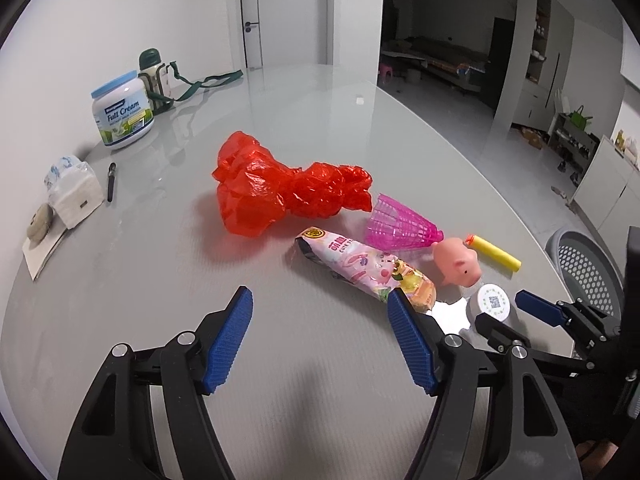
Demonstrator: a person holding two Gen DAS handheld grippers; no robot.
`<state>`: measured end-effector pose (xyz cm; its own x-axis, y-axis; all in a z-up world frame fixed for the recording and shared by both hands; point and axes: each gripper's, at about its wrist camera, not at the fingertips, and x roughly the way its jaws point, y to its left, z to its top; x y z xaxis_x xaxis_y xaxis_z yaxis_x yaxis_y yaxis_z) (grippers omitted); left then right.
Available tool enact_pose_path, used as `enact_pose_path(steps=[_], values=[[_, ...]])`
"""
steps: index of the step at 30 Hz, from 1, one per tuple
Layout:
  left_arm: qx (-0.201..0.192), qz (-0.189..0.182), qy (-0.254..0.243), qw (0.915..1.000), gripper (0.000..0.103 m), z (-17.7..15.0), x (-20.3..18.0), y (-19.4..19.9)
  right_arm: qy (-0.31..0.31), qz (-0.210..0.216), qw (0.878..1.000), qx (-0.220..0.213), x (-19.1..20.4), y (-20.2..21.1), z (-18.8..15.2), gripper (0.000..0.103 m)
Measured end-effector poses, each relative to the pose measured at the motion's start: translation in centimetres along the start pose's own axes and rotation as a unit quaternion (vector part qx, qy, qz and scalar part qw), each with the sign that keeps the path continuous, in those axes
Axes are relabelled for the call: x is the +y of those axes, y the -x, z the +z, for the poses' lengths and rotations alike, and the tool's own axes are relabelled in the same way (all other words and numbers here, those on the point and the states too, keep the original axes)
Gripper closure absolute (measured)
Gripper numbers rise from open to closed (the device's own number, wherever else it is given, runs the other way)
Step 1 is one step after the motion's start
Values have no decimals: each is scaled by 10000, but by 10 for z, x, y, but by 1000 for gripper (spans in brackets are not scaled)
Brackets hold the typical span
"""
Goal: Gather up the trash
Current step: 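Grasp the white round lid with the right gripper, then grasp the pink snack bag lengthwise with the left gripper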
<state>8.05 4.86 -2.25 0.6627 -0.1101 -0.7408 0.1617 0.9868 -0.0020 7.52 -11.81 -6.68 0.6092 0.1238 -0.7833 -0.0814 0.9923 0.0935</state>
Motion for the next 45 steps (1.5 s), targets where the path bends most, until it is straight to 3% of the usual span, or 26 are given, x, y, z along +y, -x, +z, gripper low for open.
enact_pose_path(steps=[5, 9, 20, 31, 40, 45], values=[[18, -23, 52, 10000, 34, 2, 1, -4, 17, 1, 10000, -86, 0, -3, 0, 47], [143, 7, 85, 9999, 34, 1, 1, -14, -67, 65, 9998, -190, -6, -4, 2, 64], [625, 128, 212, 9977, 34, 12, -5, -44, -192, 432, 9988, -83, -28, -4, 10, 64], [520, -167, 315, 9980, 34, 18, -21, -42, -256, 298, 9992, -70, -41, 11, 5, 64], [351, 4, 496, 9982, 28, 23, -34, -46, -329, 315, 9983, -372, -49, 29, -3, 64], [469, 186, 706, 9962, 28, 21, -34, -59, -326, 355, 9976, -502, -50, 35, -9, 64]])
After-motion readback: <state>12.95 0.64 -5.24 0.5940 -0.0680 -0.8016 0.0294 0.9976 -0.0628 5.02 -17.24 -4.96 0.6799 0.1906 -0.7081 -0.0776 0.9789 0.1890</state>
